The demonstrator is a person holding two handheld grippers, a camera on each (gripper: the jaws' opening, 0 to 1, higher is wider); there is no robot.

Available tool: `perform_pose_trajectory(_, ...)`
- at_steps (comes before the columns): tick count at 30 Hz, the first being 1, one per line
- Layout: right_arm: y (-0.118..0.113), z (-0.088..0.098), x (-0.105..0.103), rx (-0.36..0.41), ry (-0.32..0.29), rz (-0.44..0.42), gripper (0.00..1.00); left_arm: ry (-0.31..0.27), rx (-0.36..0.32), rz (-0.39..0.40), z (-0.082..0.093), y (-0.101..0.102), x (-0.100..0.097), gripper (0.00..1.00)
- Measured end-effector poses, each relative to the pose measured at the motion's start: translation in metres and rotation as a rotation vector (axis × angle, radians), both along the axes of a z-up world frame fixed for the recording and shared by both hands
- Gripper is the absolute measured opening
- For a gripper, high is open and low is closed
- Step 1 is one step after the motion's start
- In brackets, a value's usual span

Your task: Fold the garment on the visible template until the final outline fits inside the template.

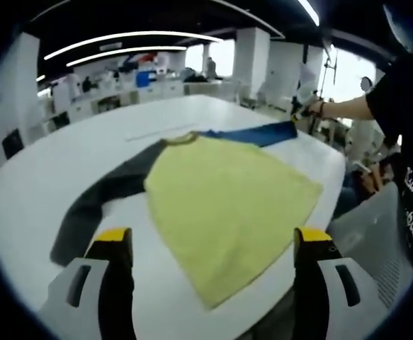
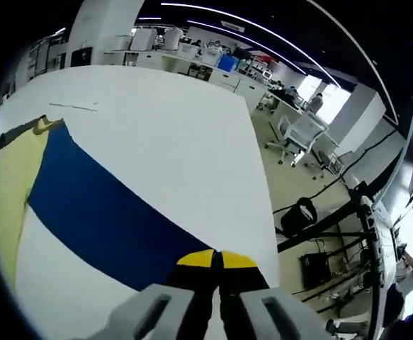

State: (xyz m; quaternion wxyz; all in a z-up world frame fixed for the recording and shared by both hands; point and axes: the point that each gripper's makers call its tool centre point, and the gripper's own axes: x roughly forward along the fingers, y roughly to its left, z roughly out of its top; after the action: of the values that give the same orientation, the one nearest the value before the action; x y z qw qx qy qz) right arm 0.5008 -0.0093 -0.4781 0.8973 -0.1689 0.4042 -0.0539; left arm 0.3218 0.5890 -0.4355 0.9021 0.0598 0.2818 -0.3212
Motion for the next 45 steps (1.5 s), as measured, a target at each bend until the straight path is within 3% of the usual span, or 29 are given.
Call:
perform_pose_trajectory(5, -0.026, -0.015, 0.018, 0.012, 0.008, -0.038, 0.0, 0.009, 0.006, 0.014, -0.003, 0.002, 0.002, 0.9)
perform_pose_trajectory(7, -0.031, -0.021, 0.017, 0.07, 0.001, -0.097, 0.05, 0.01, 0.008, 0.015, -0.003, 0.001, 0.003, 0.91)
perform_pose_trajectory(10, -0.031, -0.03, 0.011, 0.164, 0.002, -0.154, 0.18, 0.011, 0.008, 0.017, -0.004, 0.001, 0.003, 0.91)
perform_pose_trajectory(14, -0.033, -0.039, 0.001, 0.184, 0.019, -0.166, 0.21, 0.009, 0.009, 0.017, -0.003, 0.001, 0.003, 0.91)
perform_pose_trajectory(16, -0.029, -0.046, -0.006, 0.265, 0.024, -0.206, 0.24, 0.007, 0.009, 0.019, -0.002, 0.002, 0.003, 0.91)
perform_pose_trajectory(18, -0.032, -0.051, -0.012, 0.272, 0.039, -0.209, 0.26, 0.006, 0.01, 0.021, -0.002, 0.003, 0.002, 0.91)
perform_pose_trajectory(32, -0.023, -0.064, -0.035, 0.331, 0.08, -0.229, 0.24, 0.006, 0.009, 0.029, 0.0, 0.003, 0.004, 0.9)
perform_pose_trajectory(36, -0.02, -0.064, -0.036, 0.395, 0.065, -0.278, 0.22, 0.008, 0.009, 0.034, -0.001, 0.005, 0.005, 0.9)
perform_pose_trajectory(45, -0.022, -0.063, -0.037, 0.374, 0.062, -0.291, 0.13, 0.005, 0.004, 0.047, 0.001, 0.007, 0.006, 0.88)
